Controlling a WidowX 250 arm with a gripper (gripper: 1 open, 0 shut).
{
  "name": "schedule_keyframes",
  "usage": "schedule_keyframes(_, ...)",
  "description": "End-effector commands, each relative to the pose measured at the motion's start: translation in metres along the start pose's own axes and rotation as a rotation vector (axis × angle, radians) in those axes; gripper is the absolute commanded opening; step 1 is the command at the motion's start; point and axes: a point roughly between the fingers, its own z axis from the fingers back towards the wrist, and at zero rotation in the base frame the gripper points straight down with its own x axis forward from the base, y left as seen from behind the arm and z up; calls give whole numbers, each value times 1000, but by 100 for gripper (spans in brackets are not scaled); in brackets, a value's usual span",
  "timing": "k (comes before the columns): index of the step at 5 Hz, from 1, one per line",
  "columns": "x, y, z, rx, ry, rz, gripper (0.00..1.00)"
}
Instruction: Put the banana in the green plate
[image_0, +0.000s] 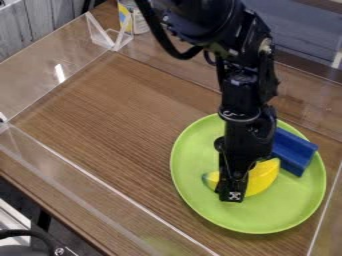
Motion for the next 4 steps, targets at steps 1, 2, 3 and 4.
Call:
schedule_keyframes(1, -4, 1, 0, 6, 2, 7, 0)
schedule_keyframes(2, -6, 1, 0, 8, 3, 7, 0)
schedule_keyframes(3, -7, 1, 0, 9, 3, 8, 0)
schedule_keyframes(4, -8, 1, 2, 10, 2, 10, 100)
